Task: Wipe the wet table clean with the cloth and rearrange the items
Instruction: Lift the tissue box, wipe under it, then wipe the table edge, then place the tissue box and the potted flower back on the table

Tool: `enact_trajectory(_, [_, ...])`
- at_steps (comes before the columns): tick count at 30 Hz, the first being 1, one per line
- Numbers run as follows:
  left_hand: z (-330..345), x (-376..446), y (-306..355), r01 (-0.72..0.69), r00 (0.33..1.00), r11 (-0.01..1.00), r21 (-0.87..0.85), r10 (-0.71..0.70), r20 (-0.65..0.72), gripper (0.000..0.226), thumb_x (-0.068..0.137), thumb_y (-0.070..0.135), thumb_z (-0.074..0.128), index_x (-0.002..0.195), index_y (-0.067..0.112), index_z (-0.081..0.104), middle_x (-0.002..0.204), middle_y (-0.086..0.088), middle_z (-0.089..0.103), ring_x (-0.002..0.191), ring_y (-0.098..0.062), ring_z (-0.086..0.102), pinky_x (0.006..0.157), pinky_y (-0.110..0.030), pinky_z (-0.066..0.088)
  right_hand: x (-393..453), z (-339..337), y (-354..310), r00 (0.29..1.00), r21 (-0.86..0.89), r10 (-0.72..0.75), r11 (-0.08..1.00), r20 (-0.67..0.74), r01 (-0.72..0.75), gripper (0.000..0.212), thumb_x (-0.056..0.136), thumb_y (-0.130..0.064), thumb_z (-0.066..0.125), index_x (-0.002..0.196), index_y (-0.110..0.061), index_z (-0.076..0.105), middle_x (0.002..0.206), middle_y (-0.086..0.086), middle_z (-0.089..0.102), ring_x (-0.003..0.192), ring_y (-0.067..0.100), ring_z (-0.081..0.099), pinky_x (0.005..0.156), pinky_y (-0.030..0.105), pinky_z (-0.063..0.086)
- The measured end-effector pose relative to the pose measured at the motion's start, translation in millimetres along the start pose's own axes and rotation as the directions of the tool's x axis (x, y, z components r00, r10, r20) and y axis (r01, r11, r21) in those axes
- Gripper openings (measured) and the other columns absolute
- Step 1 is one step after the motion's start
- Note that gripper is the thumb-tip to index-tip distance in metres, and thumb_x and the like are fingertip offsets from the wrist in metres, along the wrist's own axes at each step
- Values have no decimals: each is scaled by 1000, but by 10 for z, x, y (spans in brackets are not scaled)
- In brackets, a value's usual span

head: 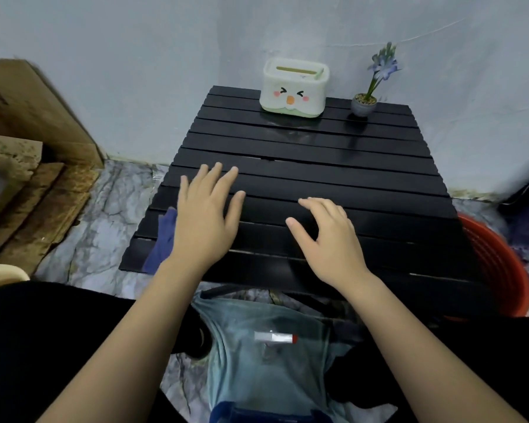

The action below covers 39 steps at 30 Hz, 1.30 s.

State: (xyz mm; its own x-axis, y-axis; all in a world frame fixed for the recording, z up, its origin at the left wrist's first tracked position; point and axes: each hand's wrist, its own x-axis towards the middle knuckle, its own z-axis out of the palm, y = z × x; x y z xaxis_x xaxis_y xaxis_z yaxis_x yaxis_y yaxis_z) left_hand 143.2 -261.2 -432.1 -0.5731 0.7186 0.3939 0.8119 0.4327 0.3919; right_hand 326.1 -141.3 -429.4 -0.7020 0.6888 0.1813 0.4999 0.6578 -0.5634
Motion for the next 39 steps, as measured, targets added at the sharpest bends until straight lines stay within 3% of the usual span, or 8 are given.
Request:
enact_trajectory(6, [426,756,-5,9,993,963,-270,24,118,62,98,47,46,153,26,26,160,-3,26,150,-20,17,120,-47,21,856,69,89,999,216,-26,976,38,17,62,93,-57,57,148,-33,41,154,-15,37,138,-7,22,121,38,19])
enact_trajectory(10, [670,1359,-67,56,981,900,-432,30,190,89,89,60,55,155,34,0,164,2,9,151,-15,4,121,-41,17,1473,151,282,1000,356,21,934,0,-19,80,84,-65,63,153,-45,27,161,-18,22,149,0,13,123,43,19])
enact_trajectory(18, [1068,2445,-268,-13,974,901,-433,108,197,109,78,64,66,147,51,-16,165,1,-2,152,-25,0,120,-48,14,2702,204,744,987,544,58,839,-148,32,109,71,-61,79,156,-44,13,162,-23,15,150,1,14,124,46,19])
enact_trajectory(20, [1126,2663,-295,-32,966,900,-434,139,218,112,77,53,74,144,58,-16,165,-2,-3,151,-31,4,119,-48,18,2958,173,818,985,560,72,828,-154,27,120,66,-62,82,156,-45,5,158,-27,6,151,2,8,125,45,15])
enact_trajectory(23, [1228,2898,-324,-48,962,902,-429,157,222,119,77,29,82,142,62,-12,165,-6,-5,149,-27,14,104,-27,31,3256,157,980,991,538,68,843,-116,5,133,56,-67,85,155,-49,-3,163,-20,2,152,6,5,125,44,15])
enact_trajectory(27, [1400,3048,-392,-9,967,887,-462,124,221,118,78,16,80,142,65,-7,164,-11,9,150,-23,14,105,-28,33,3444,280,1222,998,594,-19,803,-56,49,125,66,-34,92,155,-48,6,161,-13,25,146,6,32,118,43,36])
enact_trajectory(32, [1465,3040,-392,26,979,846,-532,87,187,108,81,4,73,140,69,10,133,7,58,120,-22,60,104,-41,47,3481,371,1266,991,628,5,774,-134,81,109,73,-7,86,155,-42,23,156,-14,39,140,5,43,113,43,42])
enact_trajectory(39, [1226,2690,-345,34,989,775,-631,63,131,101,80,-2,73,145,57,24,131,24,54,118,-1,58,99,-14,45,3125,204,1019,992,672,-31,733,-124,107,106,76,2,82,157,-34,24,158,-9,36,141,5,42,113,38,43])
